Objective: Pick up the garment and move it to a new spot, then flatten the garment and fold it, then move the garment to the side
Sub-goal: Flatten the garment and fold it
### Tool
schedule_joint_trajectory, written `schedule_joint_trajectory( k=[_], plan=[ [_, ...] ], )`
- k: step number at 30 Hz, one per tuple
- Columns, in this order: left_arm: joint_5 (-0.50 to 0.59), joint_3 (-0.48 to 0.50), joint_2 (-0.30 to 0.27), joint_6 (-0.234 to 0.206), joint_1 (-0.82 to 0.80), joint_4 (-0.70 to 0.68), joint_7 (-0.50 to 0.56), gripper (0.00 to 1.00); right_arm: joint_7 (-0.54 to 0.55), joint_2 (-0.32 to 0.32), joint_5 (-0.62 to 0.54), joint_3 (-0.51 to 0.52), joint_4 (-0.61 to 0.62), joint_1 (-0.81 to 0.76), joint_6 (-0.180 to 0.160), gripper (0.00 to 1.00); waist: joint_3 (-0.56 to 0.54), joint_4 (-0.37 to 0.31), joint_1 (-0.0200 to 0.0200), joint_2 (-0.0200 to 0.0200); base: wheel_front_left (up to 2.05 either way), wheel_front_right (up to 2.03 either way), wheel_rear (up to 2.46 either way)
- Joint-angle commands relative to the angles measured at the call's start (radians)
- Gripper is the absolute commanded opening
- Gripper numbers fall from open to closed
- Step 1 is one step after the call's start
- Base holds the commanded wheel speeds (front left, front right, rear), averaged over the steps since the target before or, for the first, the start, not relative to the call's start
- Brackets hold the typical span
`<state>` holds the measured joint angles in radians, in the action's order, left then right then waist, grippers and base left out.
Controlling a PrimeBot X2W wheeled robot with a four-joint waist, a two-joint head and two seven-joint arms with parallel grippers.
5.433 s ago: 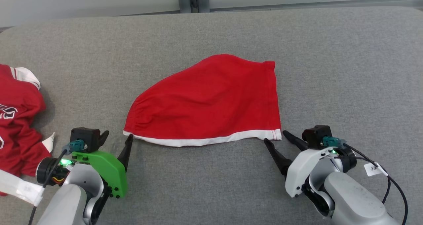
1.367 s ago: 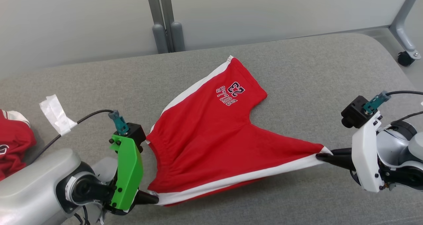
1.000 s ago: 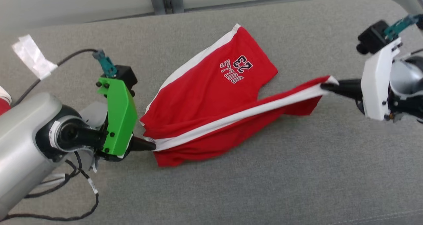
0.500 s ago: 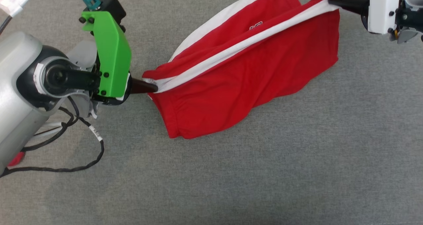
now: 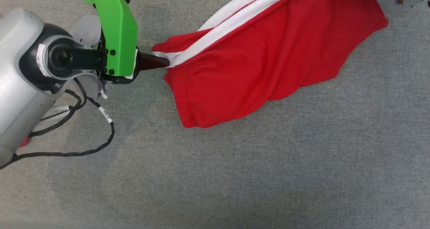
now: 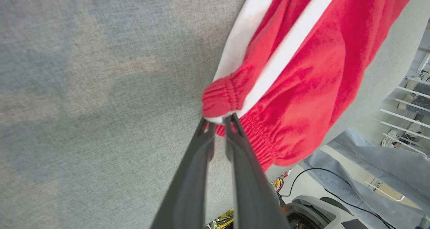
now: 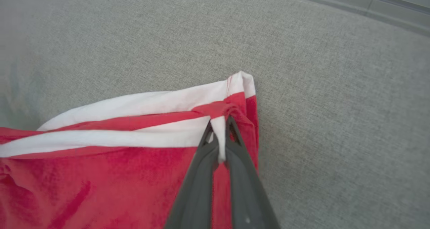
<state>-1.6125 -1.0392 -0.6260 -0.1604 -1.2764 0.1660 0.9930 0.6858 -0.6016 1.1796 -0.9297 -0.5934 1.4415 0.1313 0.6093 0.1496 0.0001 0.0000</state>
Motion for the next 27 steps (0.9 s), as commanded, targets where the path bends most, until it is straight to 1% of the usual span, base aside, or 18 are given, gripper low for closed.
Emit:
schedule_joint_trajectory(
  k=[1,5,9,12,14,17,19,22,25,27],
  plan=[
    [0.006,0.000,0.006,0.005,0.000,0.007,-0.004,1.00,-0.016,0.009,0.000,0.001,-0.004,0.001,-0.001,1.00,0.000,0.006,-0.0001,0.0000,0.00,0.00,0.00],
    [0.005,0.013,0.007,0.018,0.015,0.024,-0.030,1.00,-0.073,0.021,-0.009,-0.005,0.008,-0.023,-0.001,1.00,-0.030,-0.003,-0.0001,0.0000,0.00,0.00,0.00],
    [0.007,0.036,0.002,0.040,0.027,0.039,-0.074,1.00,-0.133,0.014,-0.001,-0.020,0.037,-0.052,-0.001,1.00,-0.078,-0.015,-0.0001,0.0000,0.00,0.00,0.00],
    [0.028,0.051,-0.008,0.066,0.047,0.048,-0.128,1.00,-0.205,0.003,-0.003,-0.035,0.063,-0.096,-0.001,1.00,-0.123,-0.026,-0.0001,0.0000,0.00,0.00,0.00],
    [0.054,0.059,-0.017,0.085,0.056,0.053,-0.183,1.00,-0.267,-0.008,-0.001,-0.038,0.081,-0.121,-0.001,1.00,-0.154,-0.031,-0.0001,0.0000,0.00,0.00,0.00],
    [0.143,0.048,-0.043,0.110,0.077,0.071,-0.285,1.00,-0.389,-0.027,-0.024,-0.050,0.113,-0.160,-0.001,1.00,-0.200,-0.038,-0.0001,0.0000,0.00,0.00,0.00],
    [0.180,0.050,-0.043,0.121,0.105,0.085,-0.362,1.00,-0.484,-0.048,-0.063,-0.068,0.113,-0.191,-0.001,1.00,-0.227,-0.042,-0.0001,0.0000,0.00,0.00,0.00],
    [0.238,0.066,-0.041,0.134,0.137,0.096,-0.493,1.00,-0.612,-0.057,-0.099,-0.070,0.084,-0.233,-0.001,1.00,-0.259,-0.042,-0.0001,0.0000,0.00,0.00,0.00],
    [0.301,0.096,-0.030,0.119,0.184,0.109,-0.672,1.00,-0.722,-0.048,-0.117,-0.063,0.033,-0.277,-0.001,1.00,-0.281,-0.040,-0.0001,0.0000,0.00,0.00,0.00],
    [0.347,0.105,-0.024,0.111,0.215,0.103,-0.783,1.00,-0.768,-0.036,-0.113,-0.055,-0.007,-0.306,-0.001,1.00,-0.289,-0.037,-0.0001,0.0000,0.00,0.00,0.00]
  ],
)
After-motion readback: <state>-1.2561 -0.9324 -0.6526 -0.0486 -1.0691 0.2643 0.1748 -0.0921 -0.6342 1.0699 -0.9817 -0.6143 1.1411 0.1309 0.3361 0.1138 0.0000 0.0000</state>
